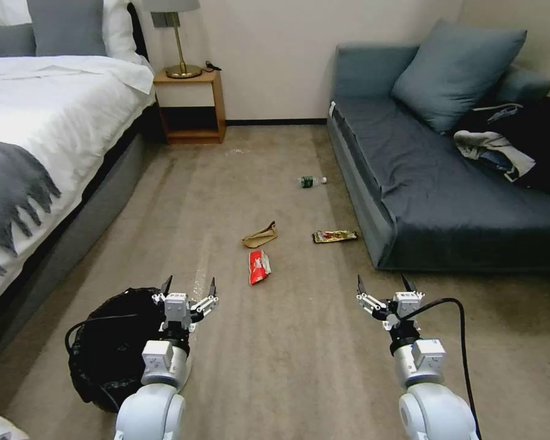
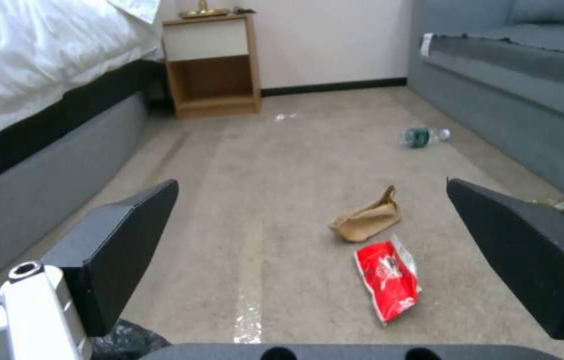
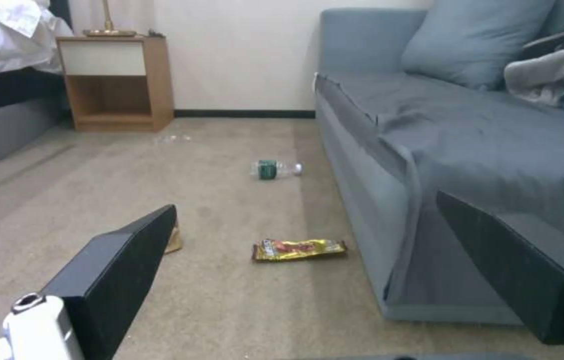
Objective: Pick up the trash bin, then pick up the garbage on the floor and place it into the trash bin.
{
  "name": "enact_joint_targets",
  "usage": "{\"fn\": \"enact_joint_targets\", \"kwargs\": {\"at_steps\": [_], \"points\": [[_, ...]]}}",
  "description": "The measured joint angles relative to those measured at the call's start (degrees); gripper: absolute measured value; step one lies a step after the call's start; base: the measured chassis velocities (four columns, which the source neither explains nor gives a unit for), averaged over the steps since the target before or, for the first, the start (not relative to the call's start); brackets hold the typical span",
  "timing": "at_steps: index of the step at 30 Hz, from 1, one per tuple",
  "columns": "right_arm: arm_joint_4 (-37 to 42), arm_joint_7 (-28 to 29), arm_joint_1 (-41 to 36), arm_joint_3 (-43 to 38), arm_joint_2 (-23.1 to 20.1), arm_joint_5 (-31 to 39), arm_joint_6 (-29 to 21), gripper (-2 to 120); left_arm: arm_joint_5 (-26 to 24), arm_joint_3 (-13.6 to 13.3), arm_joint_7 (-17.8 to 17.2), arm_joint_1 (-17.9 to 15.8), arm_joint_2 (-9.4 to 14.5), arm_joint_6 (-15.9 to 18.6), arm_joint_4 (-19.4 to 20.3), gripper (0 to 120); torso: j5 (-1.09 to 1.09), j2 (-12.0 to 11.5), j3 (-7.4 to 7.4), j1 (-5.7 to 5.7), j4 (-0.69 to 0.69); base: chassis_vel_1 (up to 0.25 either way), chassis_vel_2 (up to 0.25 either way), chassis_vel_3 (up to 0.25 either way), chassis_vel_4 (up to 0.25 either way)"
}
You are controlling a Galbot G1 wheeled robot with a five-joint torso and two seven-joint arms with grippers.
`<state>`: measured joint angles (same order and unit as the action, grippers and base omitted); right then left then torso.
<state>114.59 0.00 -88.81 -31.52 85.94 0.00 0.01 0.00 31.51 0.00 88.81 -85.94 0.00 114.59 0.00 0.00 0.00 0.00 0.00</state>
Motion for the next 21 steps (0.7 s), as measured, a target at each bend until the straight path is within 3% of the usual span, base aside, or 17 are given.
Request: {"fn": "enact_joint_targets", "kwargs": {"at_steps": [21], "points": [[0.00, 0.00, 0.00, 0.00, 0.00, 0.00, 0.00, 100, 0.00, 0.00, 0.00, 0.00, 0.00, 0.00, 0.00, 100, 0.00, 0.00, 0.00, 0.00, 0.00, 0.000, 0.000, 0.000, 0.000]]}}
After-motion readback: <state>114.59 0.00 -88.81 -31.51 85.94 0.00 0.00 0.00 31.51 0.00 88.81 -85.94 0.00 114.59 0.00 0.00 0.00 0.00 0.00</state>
